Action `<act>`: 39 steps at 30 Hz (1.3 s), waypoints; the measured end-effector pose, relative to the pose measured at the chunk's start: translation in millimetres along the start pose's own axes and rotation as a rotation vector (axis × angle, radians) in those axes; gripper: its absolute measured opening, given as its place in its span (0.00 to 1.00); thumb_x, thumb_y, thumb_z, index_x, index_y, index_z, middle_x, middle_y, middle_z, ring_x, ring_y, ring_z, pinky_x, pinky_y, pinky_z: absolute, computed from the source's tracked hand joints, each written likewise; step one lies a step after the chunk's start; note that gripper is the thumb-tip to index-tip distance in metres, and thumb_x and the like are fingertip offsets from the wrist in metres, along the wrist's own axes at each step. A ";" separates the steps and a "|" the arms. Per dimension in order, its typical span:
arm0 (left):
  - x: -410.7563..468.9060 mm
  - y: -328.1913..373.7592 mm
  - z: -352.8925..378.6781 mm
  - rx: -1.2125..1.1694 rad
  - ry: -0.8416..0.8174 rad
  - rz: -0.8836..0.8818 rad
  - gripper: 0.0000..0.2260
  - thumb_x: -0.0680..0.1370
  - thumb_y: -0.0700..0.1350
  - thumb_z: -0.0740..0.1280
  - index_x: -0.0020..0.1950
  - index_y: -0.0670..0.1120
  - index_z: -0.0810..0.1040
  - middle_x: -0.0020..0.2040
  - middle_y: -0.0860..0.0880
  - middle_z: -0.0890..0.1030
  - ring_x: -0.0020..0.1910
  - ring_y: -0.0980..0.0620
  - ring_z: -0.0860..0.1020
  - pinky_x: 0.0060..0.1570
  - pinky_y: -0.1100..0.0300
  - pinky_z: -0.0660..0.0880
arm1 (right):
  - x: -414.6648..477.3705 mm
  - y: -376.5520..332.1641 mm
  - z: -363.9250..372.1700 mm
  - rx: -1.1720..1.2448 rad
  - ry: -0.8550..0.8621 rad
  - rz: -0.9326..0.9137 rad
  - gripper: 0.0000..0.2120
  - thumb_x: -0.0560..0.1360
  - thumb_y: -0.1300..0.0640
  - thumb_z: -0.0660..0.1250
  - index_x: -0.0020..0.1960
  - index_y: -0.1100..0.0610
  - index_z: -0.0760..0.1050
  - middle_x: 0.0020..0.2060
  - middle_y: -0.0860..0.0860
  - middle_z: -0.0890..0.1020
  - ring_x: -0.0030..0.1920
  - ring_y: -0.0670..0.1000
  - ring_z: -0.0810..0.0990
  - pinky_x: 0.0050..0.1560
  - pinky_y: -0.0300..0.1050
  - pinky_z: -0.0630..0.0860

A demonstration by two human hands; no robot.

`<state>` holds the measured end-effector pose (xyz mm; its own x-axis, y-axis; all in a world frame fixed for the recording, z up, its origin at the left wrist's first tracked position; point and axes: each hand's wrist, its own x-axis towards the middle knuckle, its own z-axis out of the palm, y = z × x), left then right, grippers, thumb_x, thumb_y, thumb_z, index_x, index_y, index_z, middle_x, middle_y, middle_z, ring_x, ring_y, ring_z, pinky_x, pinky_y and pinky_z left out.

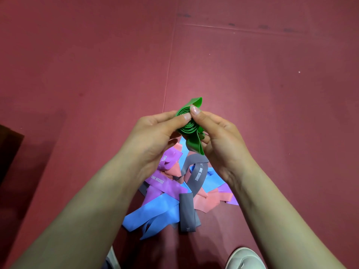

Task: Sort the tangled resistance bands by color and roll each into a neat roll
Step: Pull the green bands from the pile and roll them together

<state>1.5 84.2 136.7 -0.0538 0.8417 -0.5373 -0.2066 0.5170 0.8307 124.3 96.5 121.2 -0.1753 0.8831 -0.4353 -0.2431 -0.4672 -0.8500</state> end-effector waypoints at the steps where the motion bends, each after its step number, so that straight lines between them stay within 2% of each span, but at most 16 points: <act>1: -0.3 -0.1 0.0 -0.006 -0.003 0.001 0.09 0.76 0.43 0.68 0.54 0.44 0.83 0.52 0.43 0.84 0.54 0.47 0.81 0.62 0.55 0.73 | 0.0 -0.1 0.2 0.001 0.001 -0.001 0.07 0.73 0.53 0.69 0.44 0.57 0.82 0.38 0.54 0.83 0.39 0.51 0.80 0.38 0.42 0.73; 3: -0.5 -0.6 0.7 -0.017 0.003 0.011 0.09 0.77 0.43 0.68 0.55 0.43 0.82 0.55 0.41 0.83 0.57 0.45 0.81 0.64 0.53 0.73 | 0.1 -0.2 0.2 0.004 -0.001 -0.007 0.07 0.73 0.54 0.69 0.45 0.57 0.82 0.38 0.53 0.83 0.39 0.50 0.79 0.38 0.41 0.74; 6: 0.6 -1.7 2.2 -0.046 0.031 0.032 0.09 0.77 0.41 0.67 0.55 0.41 0.82 0.54 0.39 0.83 0.54 0.47 0.81 0.63 0.54 0.74 | -0.3 0.1 -0.5 -0.031 0.005 -0.026 0.08 0.74 0.54 0.69 0.47 0.59 0.82 0.37 0.52 0.82 0.36 0.48 0.77 0.40 0.38 0.74; 10: 1.8 -3.5 2.3 -0.096 0.044 0.063 0.06 0.76 0.38 0.68 0.51 0.39 0.82 0.48 0.40 0.84 0.45 0.50 0.82 0.52 0.61 0.79 | -1.6 -1.1 -0.1 -0.045 -0.010 -0.027 0.10 0.75 0.55 0.68 0.47 0.61 0.81 0.35 0.50 0.83 0.32 0.44 0.79 0.36 0.34 0.75; 12: 2.7 -4.4 0.8 -0.078 0.055 0.079 0.05 0.76 0.38 0.68 0.49 0.40 0.83 0.47 0.41 0.84 0.44 0.51 0.82 0.49 0.63 0.79 | -1.9 -1.0 -0.6 -0.087 0.005 -0.025 0.09 0.75 0.54 0.68 0.43 0.59 0.81 0.28 0.47 0.78 0.27 0.43 0.73 0.31 0.32 0.71; 14: 4.0 -4.7 -1.4 -0.061 0.063 0.081 0.04 0.75 0.38 0.70 0.48 0.42 0.83 0.45 0.43 0.85 0.44 0.51 0.82 0.47 0.65 0.79 | -1.6 -0.1 -1.1 -0.149 0.032 -0.030 0.09 0.75 0.52 0.68 0.42 0.58 0.81 0.26 0.47 0.71 0.27 0.45 0.65 0.29 0.34 0.65; 15: 4.6 -4.9 -2.6 -0.053 0.070 0.079 0.04 0.75 0.38 0.70 0.48 0.42 0.83 0.43 0.44 0.85 0.44 0.51 0.82 0.46 0.66 0.79 | -1.1 0.6 -0.9 -0.156 0.039 -0.036 0.09 0.75 0.53 0.69 0.44 0.58 0.81 0.28 0.49 0.71 0.29 0.45 0.64 0.30 0.35 0.64; 17: 5.3 -5.3 -3.7 -0.039 0.084 0.073 0.03 0.74 0.38 0.71 0.47 0.41 0.83 0.40 0.46 0.84 0.41 0.52 0.82 0.42 0.67 0.79 | 0.0 1.8 0.2 -0.127 0.048 -0.048 0.07 0.75 0.55 0.69 0.49 0.58 0.82 0.33 0.50 0.77 0.33 0.46 0.71 0.33 0.34 0.66; 19: 5.2 -6.1 -2.9 -0.023 0.103 0.061 0.02 0.74 0.38 0.71 0.45 0.42 0.83 0.38 0.47 0.85 0.39 0.53 0.82 0.39 0.67 0.78 | 1.9 3.4 -0.3 -0.132 0.088 -0.051 0.09 0.74 0.56 0.70 0.53 0.57 0.81 0.47 0.52 0.84 0.43 0.49 0.79 0.41 0.37 0.72; 20: 5.3 -6.5 -2.1 -0.022 0.116 0.051 0.02 0.74 0.38 0.71 0.44 0.42 0.83 0.37 0.47 0.85 0.39 0.52 0.82 0.39 0.66 0.78 | 2.9 4.3 -1.1 -0.152 0.107 -0.064 0.11 0.73 0.56 0.71 0.55 0.56 0.80 0.52 0.53 0.83 0.49 0.51 0.81 0.46 0.39 0.74; 22: 5.9 -6.9 -1.4 -0.029 0.152 0.034 0.02 0.73 0.38 0.71 0.41 0.42 0.83 0.38 0.44 0.84 0.39 0.50 0.81 0.43 0.62 0.78 | 4.0 4.6 -1.3 -0.191 0.120 -0.111 0.12 0.71 0.57 0.73 0.55 0.56 0.80 0.55 0.55 0.82 0.56 0.51 0.80 0.51 0.40 0.74; 26: 8.9 -5.6 -2.6 -0.048 0.226 0.005 0.04 0.72 0.39 0.72 0.37 0.41 0.83 0.37 0.41 0.82 0.40 0.46 0.78 0.52 0.53 0.77 | 2.1 3.8 0.6 -0.242 0.107 -0.181 0.09 0.70 0.62 0.74 0.50 0.60 0.80 0.51 0.55 0.83 0.51 0.46 0.81 0.51 0.37 0.77; 28: 10.2 -5.9 -3.6 -0.025 0.242 -0.010 0.04 0.73 0.39 0.72 0.37 0.42 0.83 0.37 0.42 0.82 0.40 0.46 0.78 0.51 0.54 0.76 | 1.5 3.9 1.2 -0.292 0.089 -0.188 0.07 0.71 0.65 0.72 0.49 0.61 0.81 0.48 0.57 0.84 0.49 0.50 0.82 0.50 0.39 0.77; 32: 10.5 -9.2 -4.0 0.064 0.216 0.007 0.02 0.73 0.39 0.72 0.42 0.41 0.83 0.40 0.42 0.84 0.40 0.48 0.80 0.48 0.59 0.77 | -0.2 3.5 2.5 -0.330 0.108 -0.178 0.06 0.72 0.68 0.68 0.43 0.60 0.80 0.38 0.65 0.82 0.36 0.53 0.78 0.38 0.43 0.76; 35: 11.0 -10.9 -5.3 0.173 0.215 0.024 0.06 0.72 0.41 0.73 0.47 0.41 0.83 0.43 0.42 0.85 0.41 0.50 0.82 0.51 0.58 0.78 | 0.2 4.1 1.9 -0.325 0.145 -0.173 0.07 0.72 0.69 0.68 0.39 0.58 0.79 0.32 0.59 0.80 0.33 0.51 0.76 0.36 0.43 0.76; 39: 10.5 -9.6 -7.4 0.208 0.211 0.041 0.07 0.72 0.40 0.74 0.48 0.41 0.83 0.44 0.43 0.85 0.42 0.50 0.83 0.52 0.57 0.78 | 0.0 2.7 1.5 -0.244 0.110 -0.143 0.10 0.72 0.72 0.67 0.38 0.59 0.79 0.27 0.51 0.79 0.28 0.46 0.76 0.31 0.35 0.74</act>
<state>-4.3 86.9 122.0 -0.2648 0.8229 -0.5028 0.0032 0.5221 0.8529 122.2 95.2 119.3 -0.0485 0.9447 -0.3245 -0.0188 -0.3257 -0.9453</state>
